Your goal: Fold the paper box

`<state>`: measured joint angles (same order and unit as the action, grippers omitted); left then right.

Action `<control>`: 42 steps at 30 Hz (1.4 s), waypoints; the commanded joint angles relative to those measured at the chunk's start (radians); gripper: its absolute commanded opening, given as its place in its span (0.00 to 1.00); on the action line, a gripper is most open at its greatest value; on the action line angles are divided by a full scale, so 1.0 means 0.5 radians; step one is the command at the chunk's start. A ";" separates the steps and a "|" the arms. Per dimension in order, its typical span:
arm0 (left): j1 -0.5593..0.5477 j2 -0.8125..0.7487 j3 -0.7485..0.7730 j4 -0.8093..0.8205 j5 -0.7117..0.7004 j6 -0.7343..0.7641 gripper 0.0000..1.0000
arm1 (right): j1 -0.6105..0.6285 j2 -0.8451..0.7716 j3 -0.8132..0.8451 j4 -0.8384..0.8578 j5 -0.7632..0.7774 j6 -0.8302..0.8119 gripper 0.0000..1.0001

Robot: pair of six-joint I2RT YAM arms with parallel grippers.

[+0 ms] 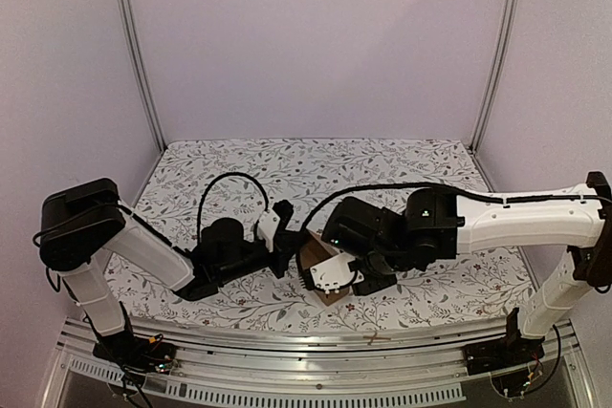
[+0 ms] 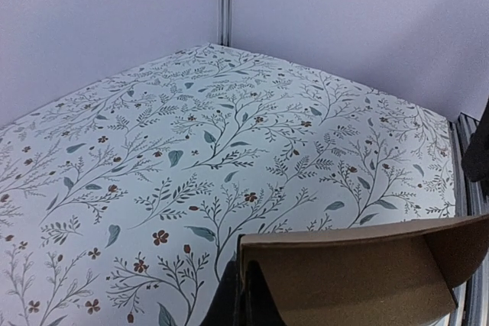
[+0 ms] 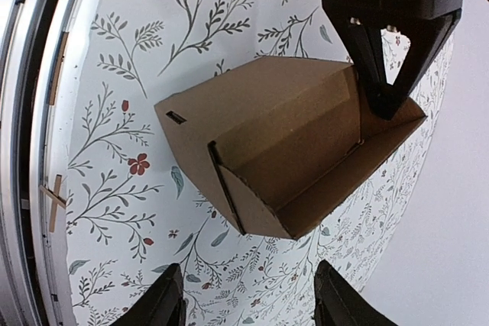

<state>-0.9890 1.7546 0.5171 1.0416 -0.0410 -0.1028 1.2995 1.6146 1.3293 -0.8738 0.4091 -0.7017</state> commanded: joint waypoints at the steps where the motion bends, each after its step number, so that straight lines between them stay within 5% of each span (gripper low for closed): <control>1: 0.008 0.102 -0.064 -0.426 0.012 -0.022 0.00 | -0.025 -0.024 -0.051 0.047 -0.222 0.002 0.55; 22: 0.005 0.104 -0.079 -0.387 -0.006 -0.027 0.00 | -0.060 0.177 0.093 0.183 -0.184 0.095 0.41; 32: 0.003 0.077 -0.077 -0.380 -0.031 -0.035 0.00 | -0.270 0.039 0.296 -0.086 -0.611 0.264 0.52; 42: -0.005 0.055 -0.073 -0.397 -0.066 -0.043 0.00 | -0.410 0.257 0.592 -0.154 -0.795 0.668 0.37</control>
<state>-0.9882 1.7542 0.5163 1.0454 -0.0620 -0.1184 1.0939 1.6779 1.5883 -0.9165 0.0647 -0.4656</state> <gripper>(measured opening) 0.016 0.388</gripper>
